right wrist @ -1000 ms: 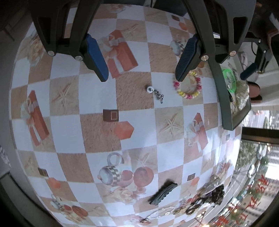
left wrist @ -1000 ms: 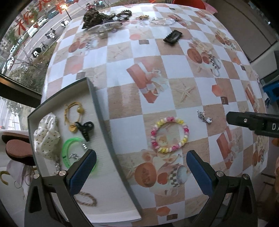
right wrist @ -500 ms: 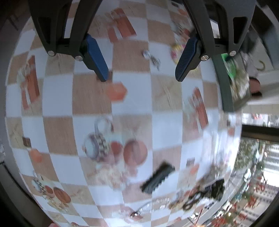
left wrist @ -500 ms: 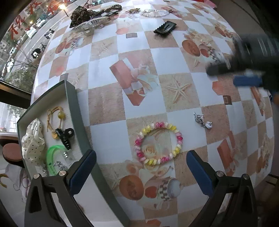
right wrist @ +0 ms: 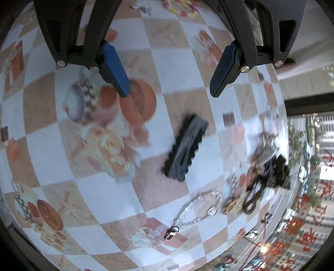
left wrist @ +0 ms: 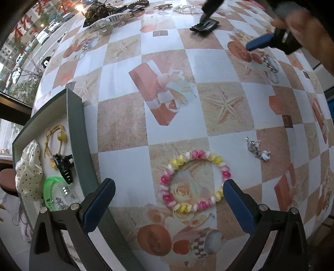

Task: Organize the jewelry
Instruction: 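Grasp the black snap hair clip with the right gripper while the left grasps the beaded bracelet, then carry the snap clip and beaded bracelet in both grippers over the tray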

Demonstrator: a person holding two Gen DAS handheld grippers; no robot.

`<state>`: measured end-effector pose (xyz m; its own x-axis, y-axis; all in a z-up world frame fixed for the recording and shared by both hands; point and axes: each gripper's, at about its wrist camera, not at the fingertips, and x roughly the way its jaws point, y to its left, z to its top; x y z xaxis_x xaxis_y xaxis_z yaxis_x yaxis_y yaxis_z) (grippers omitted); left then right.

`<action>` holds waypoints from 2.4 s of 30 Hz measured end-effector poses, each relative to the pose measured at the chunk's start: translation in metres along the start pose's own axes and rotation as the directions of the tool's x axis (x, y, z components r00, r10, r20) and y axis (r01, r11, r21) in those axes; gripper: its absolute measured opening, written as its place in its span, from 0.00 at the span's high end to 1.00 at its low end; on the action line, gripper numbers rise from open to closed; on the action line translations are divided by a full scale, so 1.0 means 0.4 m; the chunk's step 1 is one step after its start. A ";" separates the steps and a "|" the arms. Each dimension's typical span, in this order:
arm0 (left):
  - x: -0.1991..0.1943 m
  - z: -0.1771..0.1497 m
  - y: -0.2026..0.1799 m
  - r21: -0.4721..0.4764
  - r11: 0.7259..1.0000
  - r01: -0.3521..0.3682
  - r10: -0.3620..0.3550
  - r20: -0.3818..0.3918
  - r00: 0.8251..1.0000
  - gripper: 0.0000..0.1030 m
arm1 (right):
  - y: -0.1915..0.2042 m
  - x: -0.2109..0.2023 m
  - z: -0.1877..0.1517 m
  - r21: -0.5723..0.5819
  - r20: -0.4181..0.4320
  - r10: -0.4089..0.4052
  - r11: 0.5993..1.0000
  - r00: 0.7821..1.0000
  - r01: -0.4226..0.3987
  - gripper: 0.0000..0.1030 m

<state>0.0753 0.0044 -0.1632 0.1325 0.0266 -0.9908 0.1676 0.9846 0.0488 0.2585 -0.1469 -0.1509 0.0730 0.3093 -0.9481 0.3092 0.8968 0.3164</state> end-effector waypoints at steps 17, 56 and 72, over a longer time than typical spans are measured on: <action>0.056 0.028 0.005 -0.008 0.999 0.037 -0.037 0.003 0.999 0.00 | 0.166 0.072 0.041 -0.168 0.194 -0.304 0.926 0.933 0.337 0.54; -0.056 0.049 0.105 -0.032 0.977 0.212 -0.209 0.063 0.976 0.88 | -0.051 -0.082 -0.239 -0.240 0.148 -0.109 0.960 0.983 0.142 0.70; -0.184 -0.022 0.100 -0.010 0.976 0.217 -0.214 0.122 0.969 0.88 | -0.044 -0.142 -0.365 -0.247 0.119 -0.094 0.962 0.988 0.121 0.70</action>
<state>0.0635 0.0434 -0.0895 0.2116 -0.2064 -0.9553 0.1821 0.9686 -0.1690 0.1105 -0.1343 -0.0983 0.1560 0.1842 -0.9704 0.0724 0.9777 0.1972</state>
